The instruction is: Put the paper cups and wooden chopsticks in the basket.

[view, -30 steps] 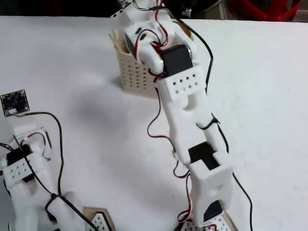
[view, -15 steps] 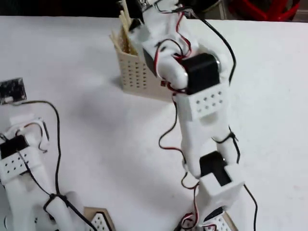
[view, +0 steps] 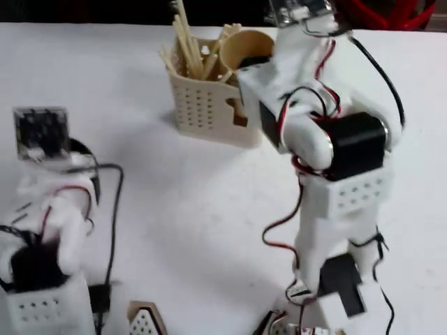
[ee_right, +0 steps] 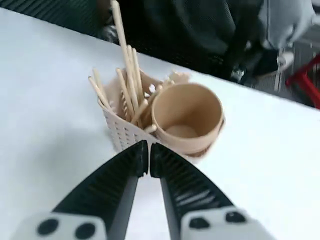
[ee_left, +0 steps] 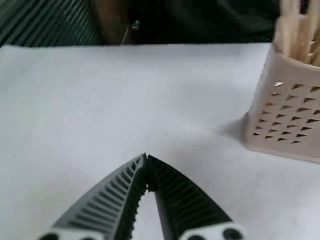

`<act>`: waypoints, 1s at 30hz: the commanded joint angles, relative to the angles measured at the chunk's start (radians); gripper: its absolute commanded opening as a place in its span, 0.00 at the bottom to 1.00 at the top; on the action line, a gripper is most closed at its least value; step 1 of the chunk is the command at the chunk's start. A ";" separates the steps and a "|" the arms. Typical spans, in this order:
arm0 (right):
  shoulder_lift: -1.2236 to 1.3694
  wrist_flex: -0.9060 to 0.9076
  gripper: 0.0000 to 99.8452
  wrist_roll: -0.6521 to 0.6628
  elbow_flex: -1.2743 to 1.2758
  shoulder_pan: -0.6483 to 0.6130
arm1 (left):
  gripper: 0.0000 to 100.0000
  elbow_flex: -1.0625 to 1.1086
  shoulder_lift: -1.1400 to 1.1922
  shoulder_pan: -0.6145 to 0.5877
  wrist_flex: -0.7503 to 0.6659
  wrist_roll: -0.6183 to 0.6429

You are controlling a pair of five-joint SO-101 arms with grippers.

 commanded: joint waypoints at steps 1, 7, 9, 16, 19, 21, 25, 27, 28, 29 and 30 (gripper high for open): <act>-0.142 0.005 0.02 -0.021 0.147 0.033 | 0.02 0.044 -0.104 0.117 -0.038 0.006; -0.403 -0.001 0.02 -0.061 0.416 0.035 | 0.02 0.098 -0.232 0.186 -0.049 0.006; -0.490 -0.024 0.02 -0.101 0.508 0.035 | 0.02 0.135 -0.305 0.213 -0.049 0.005; -0.796 -0.220 0.02 -0.121 0.945 0.035 | 0.02 0.321 -0.582 0.289 -0.051 -0.051; -0.931 -0.328 0.02 -0.120 1.157 0.035 | 0.02 0.388 -0.639 0.286 -0.068 -0.072; -1.021 -0.403 0.02 -0.117 1.297 0.035 | 0.02 0.419 -0.634 0.285 -0.080 -0.072; -1.202 -0.527 0.02 -0.114 1.548 0.036 | 0.02 0.457 -0.633 0.291 -0.084 -0.071; -1.293 -0.568 0.02 -0.112 1.666 0.036 | 0.02 0.480 -0.633 0.292 -0.084 -0.071; -1.336 -0.584 0.02 -0.112 1.720 0.036 | 0.02 0.496 -0.633 0.292 -0.084 -0.069; -1.380 -0.598 0.02 -0.112 1.774 0.036 | 0.02 0.512 -0.633 0.292 -0.084 -0.066; -1.423 -0.610 0.02 -0.112 1.824 0.036 | 0.02 0.531 -0.633 0.292 -0.084 -0.066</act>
